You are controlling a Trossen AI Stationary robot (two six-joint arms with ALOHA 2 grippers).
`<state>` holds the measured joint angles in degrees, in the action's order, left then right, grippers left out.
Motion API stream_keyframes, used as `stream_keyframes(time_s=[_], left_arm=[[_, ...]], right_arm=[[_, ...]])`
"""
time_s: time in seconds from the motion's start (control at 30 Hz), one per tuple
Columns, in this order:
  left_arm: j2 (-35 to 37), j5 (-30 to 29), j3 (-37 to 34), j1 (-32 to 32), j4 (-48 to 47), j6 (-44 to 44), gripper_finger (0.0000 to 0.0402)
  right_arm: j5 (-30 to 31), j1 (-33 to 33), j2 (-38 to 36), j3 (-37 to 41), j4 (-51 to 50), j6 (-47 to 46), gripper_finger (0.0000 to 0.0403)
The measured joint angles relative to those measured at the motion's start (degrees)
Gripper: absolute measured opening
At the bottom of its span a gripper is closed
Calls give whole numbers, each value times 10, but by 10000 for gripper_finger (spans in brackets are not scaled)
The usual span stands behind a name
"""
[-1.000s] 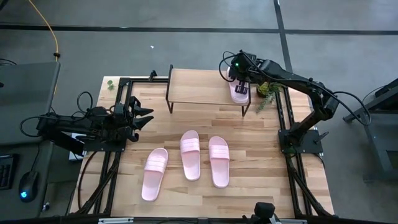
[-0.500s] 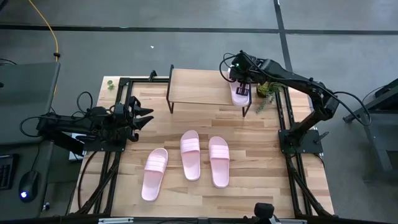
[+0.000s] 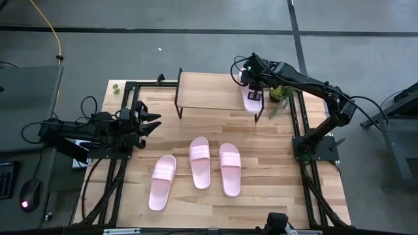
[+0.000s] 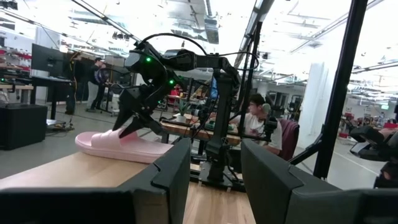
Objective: Pick and place slides into the shelf
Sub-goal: Put the pink slide on the shelf
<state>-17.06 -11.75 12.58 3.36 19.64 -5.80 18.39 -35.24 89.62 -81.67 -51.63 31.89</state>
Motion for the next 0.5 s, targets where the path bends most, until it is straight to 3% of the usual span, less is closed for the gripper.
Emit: stream_keyframes(time_s=[0.4, 0.5], left_arm=[[0, -15, 0, 0, 0, 11, 128], [0, -15, 0, 0, 0, 12, 128]], right_arm=[[-22, 0, 1, 1, 42, -11, 124], [-3, 0, 1, 1, 36, -29, 124]])
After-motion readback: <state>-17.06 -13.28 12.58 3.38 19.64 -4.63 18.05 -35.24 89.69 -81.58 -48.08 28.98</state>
